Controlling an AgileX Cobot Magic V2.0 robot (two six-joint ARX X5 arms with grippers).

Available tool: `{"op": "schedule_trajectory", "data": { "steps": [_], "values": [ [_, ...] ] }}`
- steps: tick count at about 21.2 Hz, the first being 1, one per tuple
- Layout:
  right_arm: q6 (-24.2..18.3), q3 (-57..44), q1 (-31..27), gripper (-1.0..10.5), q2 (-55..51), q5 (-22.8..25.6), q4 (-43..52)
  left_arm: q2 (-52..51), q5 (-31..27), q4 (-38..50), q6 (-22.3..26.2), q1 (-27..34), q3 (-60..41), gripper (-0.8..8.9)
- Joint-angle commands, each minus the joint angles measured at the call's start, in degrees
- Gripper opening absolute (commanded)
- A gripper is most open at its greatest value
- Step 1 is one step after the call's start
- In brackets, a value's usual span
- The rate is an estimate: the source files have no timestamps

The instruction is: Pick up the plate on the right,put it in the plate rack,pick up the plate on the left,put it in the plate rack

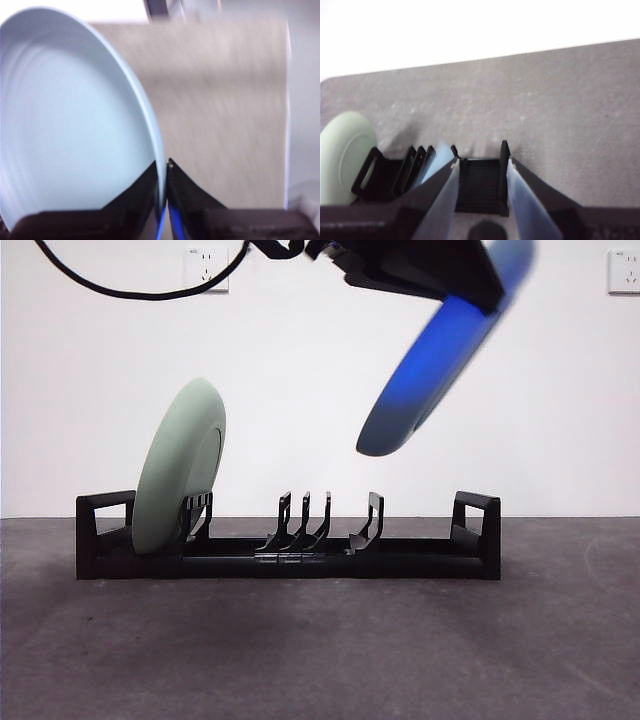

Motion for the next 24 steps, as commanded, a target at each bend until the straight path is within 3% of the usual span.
{"op": "schedule_trajectory", "data": {
  "steps": [1, 6, 11, 16, 24],
  "values": [
    [-0.63, 0.20, -0.48, 1.6, -0.28, 0.26, 0.20, 0.28, 5.31, 5.97, -10.67, 4.76, 0.61, -0.09],
    [-0.63, 0.20, -0.59, 1.6, -0.24, 0.28, -0.02, 0.87, 13.66, 14.97, -22.73, 13.00, 0.61, -0.09],
    [-0.63, 0.20, -0.59, 1.6, -0.22, 0.28, 0.00, 2.62, 16.37, 21.46, -30.12, 19.19, 0.85, -0.09],
    [-0.66, 0.20, -0.59, 1.6, -0.22, 0.31, 0.04, 6.49, 19.19, 22.14, -32.37, 22.34, 4.39, -0.10],
    [-1.68, 0.20, -0.59, 1.6, -0.07, 0.35, 0.02, 14.25, 18.99, 18.67, -32.65, 23.02, 10.86, -0.09]
  ]
}}
